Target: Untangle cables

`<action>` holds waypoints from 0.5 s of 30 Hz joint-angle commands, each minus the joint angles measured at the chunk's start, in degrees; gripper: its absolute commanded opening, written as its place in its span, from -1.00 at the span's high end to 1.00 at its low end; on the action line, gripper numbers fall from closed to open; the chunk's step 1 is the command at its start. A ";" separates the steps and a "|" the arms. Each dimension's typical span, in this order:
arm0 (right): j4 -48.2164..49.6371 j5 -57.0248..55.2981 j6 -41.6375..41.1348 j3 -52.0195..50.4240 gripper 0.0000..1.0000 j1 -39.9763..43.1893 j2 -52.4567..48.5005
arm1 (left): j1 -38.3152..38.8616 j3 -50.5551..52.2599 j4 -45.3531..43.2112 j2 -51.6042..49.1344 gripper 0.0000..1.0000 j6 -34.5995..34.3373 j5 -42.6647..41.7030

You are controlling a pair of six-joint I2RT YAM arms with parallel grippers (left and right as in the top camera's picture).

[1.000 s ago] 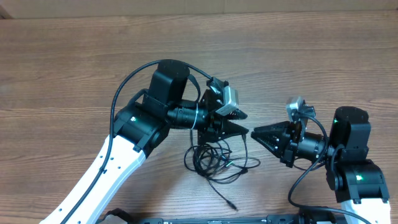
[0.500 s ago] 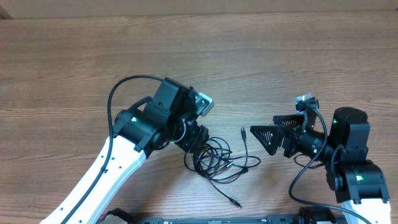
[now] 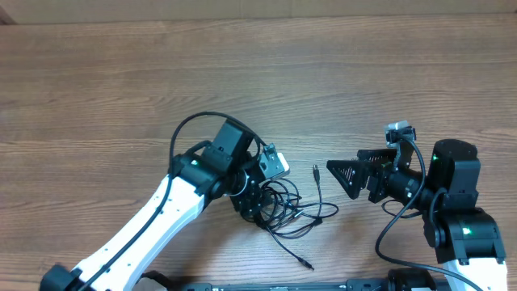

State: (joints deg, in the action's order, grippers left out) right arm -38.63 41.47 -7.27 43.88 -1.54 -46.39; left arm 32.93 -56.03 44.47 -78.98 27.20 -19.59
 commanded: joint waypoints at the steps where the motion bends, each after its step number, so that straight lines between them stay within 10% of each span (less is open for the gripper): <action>1: 0.15 -0.50 -0.02 0.87 -1.00 0.00 0.42 | 0.13 1.81 -1.70 -4.79 -0.78 6.03 3.78; 15: 0.42 -0.52 -0.02 0.87 -1.00 0.00 0.42 | 0.15 1.81 -9.97 -20.20 -0.65 8.39 -0.72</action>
State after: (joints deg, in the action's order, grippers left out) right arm -38.57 41.28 -7.29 43.88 -1.54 -46.39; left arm 32.91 -54.68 35.68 -97.08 34.61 -16.53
